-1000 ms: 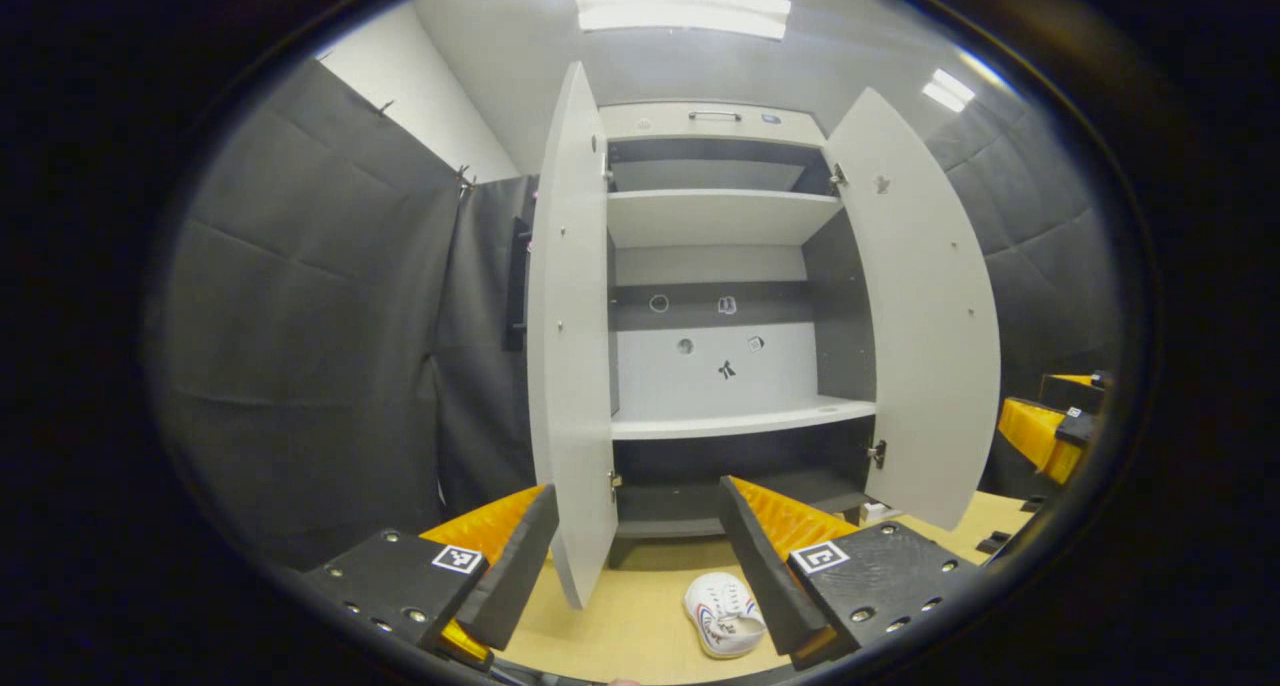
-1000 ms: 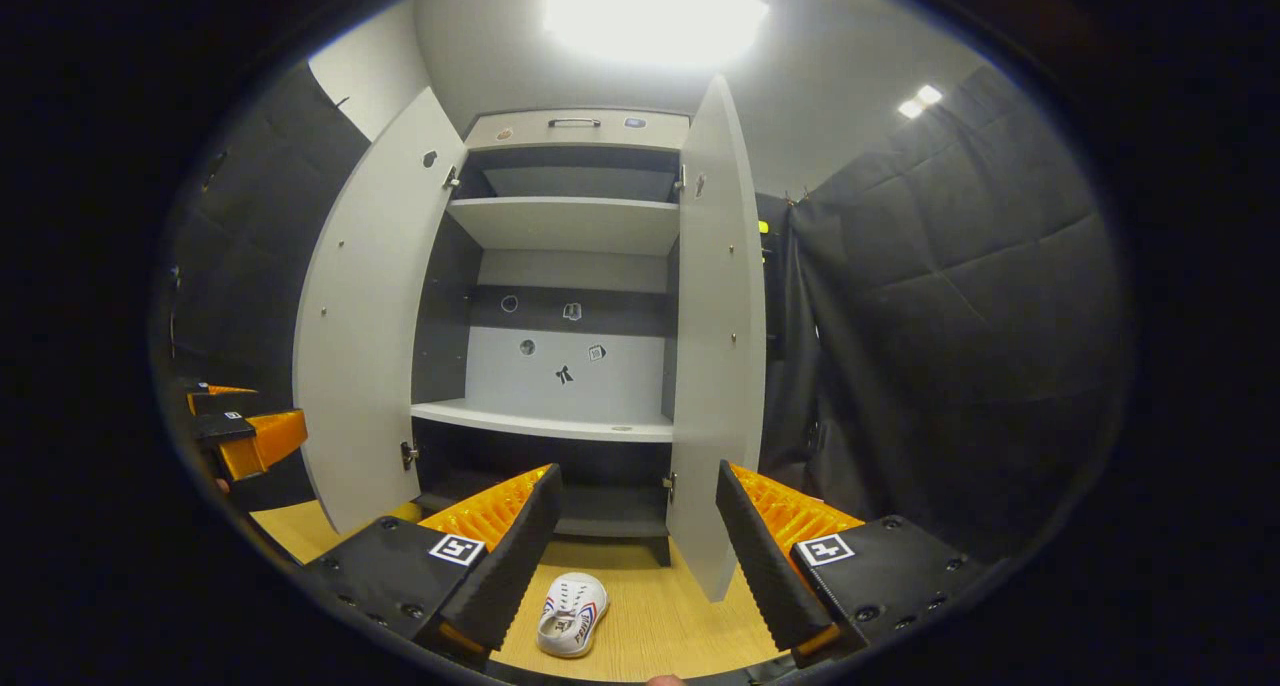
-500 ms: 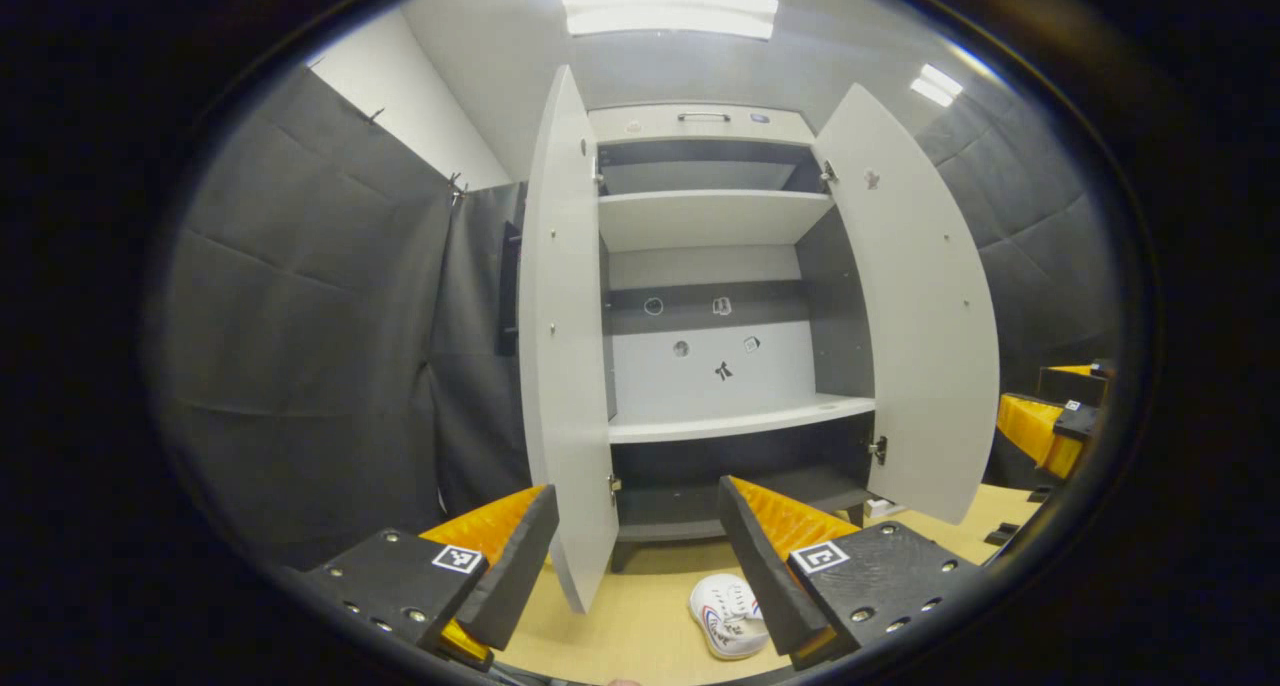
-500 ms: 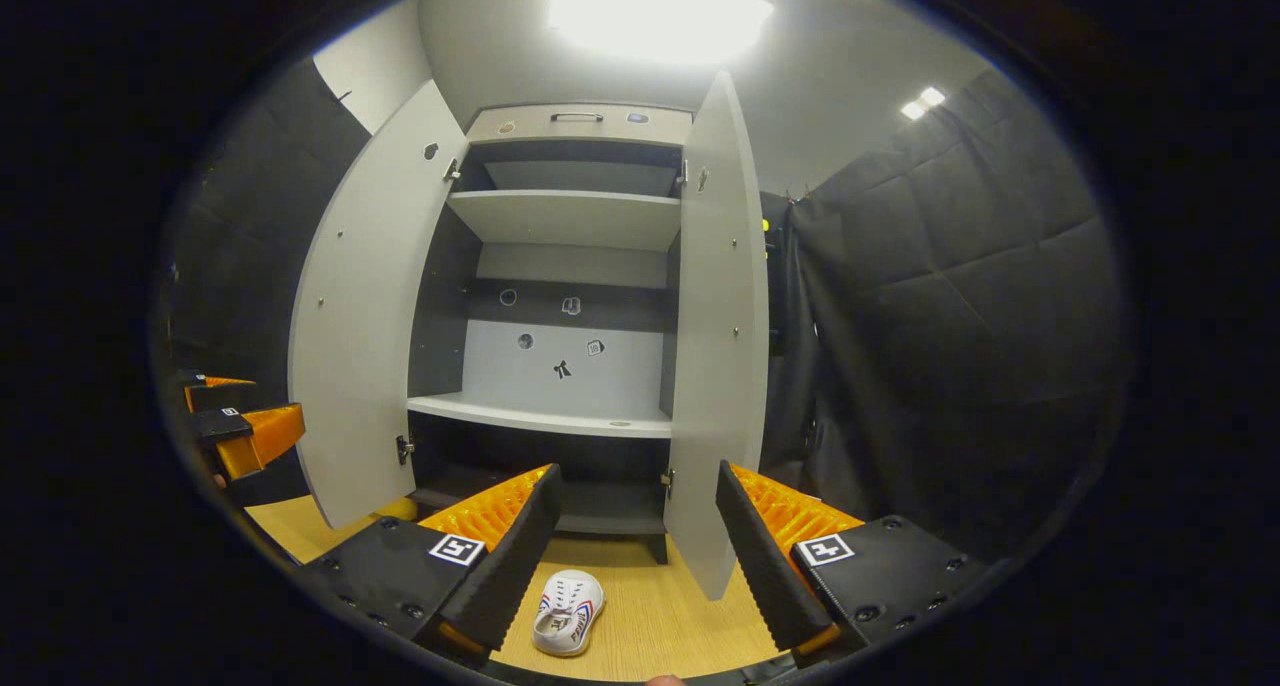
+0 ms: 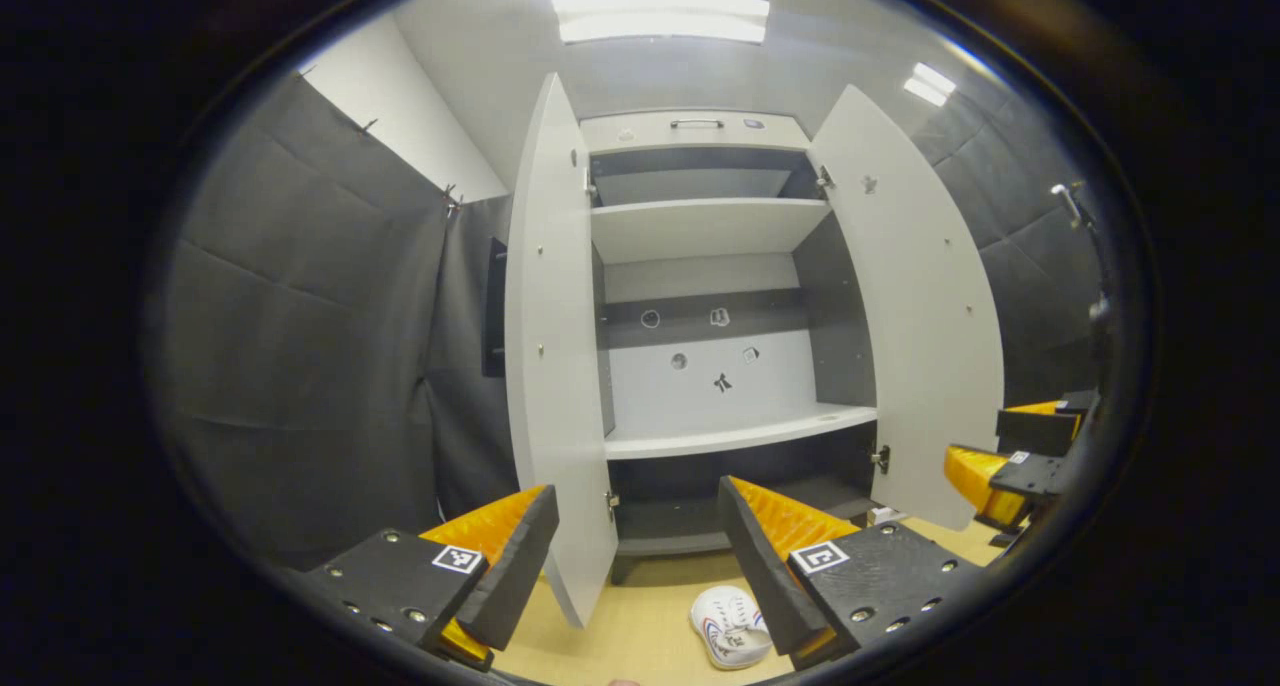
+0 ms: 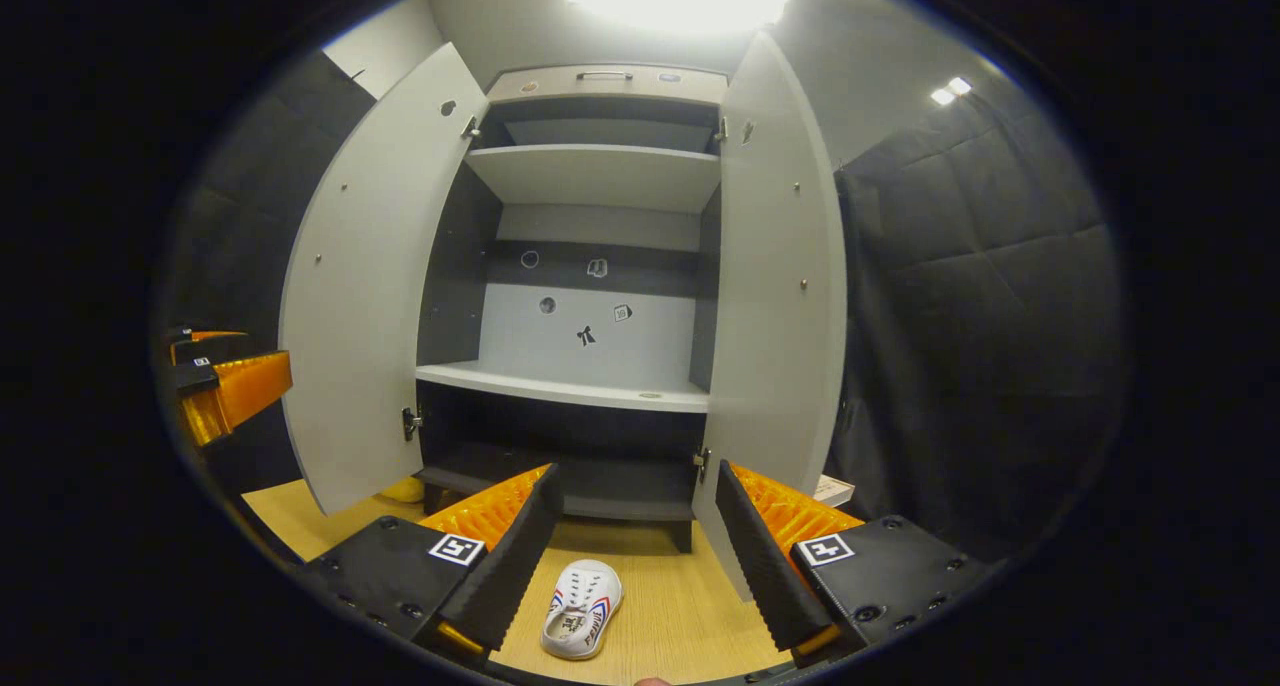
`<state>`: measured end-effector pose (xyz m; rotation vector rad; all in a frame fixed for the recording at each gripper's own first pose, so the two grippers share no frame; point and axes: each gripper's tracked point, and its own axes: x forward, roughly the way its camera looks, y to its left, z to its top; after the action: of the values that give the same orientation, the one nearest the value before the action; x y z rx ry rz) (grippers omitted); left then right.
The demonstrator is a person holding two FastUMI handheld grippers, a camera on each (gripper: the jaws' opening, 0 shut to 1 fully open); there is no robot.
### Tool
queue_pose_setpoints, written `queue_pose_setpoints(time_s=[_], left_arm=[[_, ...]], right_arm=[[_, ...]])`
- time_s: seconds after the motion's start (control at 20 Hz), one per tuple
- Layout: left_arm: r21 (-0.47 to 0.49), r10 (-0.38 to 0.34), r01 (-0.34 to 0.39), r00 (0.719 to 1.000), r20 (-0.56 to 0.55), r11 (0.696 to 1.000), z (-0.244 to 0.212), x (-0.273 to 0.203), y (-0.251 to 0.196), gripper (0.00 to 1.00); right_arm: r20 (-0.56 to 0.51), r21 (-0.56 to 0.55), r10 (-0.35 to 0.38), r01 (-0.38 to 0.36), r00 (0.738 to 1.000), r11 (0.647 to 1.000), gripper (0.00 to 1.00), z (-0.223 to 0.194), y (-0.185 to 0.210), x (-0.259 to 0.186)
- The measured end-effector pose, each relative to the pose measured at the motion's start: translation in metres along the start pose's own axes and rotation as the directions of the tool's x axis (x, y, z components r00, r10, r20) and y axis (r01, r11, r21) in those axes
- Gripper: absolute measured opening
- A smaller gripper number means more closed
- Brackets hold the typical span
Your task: Grab one shoe with the right hand and put it into the shoe cabinet, grab the other shoe with the left hand and put it into the shoe cabinet; then close the right door with the right hand and the left door with the left hand.
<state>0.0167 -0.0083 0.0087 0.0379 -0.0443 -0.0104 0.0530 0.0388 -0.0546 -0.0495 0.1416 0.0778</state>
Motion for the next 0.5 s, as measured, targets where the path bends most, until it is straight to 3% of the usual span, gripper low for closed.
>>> queue_pose_setpoints(time_s=[0.3,0.5], left_arm=[[0.007,0.046,-0.046,0.999,-0.013,0.999,-0.002,0.012,0.01,0.95],[0.025,0.086,-0.086,0.996,-0.026,0.996,-0.005,0.019,0.025,0.93]], right_arm=[[-0.113,0.03,0.087,-0.084,0.99,0.996,0.98,-0.041,0.032,0.047],[-0.229,0.072,0.125,-0.111,0.965,0.991,0.98,-0.08,0.047,0.076]])
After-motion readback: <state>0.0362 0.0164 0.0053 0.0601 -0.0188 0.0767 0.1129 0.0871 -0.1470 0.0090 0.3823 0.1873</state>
